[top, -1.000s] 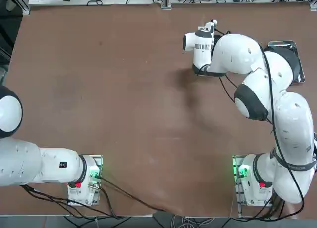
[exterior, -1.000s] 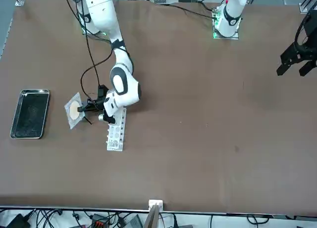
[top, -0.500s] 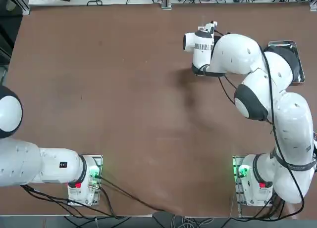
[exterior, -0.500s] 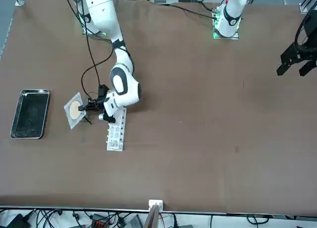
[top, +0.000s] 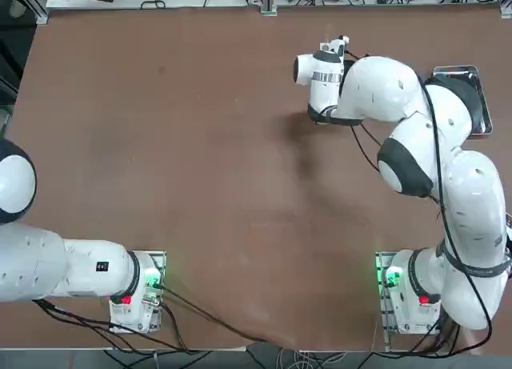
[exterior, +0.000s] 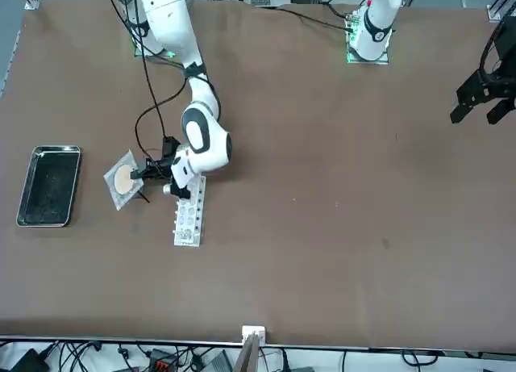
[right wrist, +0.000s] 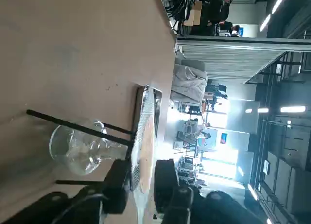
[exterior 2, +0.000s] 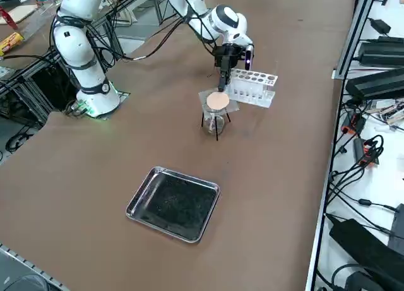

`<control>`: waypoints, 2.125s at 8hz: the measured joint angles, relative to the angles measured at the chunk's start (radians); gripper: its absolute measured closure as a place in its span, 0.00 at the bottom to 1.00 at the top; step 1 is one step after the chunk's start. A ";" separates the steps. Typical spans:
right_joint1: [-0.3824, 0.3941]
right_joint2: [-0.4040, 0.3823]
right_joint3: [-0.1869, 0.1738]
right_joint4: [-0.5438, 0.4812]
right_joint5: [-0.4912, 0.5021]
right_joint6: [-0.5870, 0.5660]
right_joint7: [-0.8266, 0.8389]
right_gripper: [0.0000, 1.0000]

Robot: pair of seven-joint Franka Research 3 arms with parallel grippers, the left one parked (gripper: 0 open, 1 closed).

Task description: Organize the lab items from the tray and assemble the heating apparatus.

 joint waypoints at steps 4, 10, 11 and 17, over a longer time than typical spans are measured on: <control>-0.004 0.000 -0.001 0.000 0.000 0.000 0.000 0.61; -0.007 0.000 -0.002 -0.001 0.010 0.000 0.000 0.12; -0.007 0.000 -0.002 -0.001 0.010 0.000 0.000 0.00; -0.003 -0.007 -0.004 0.028 0.153 0.004 -0.009 0.00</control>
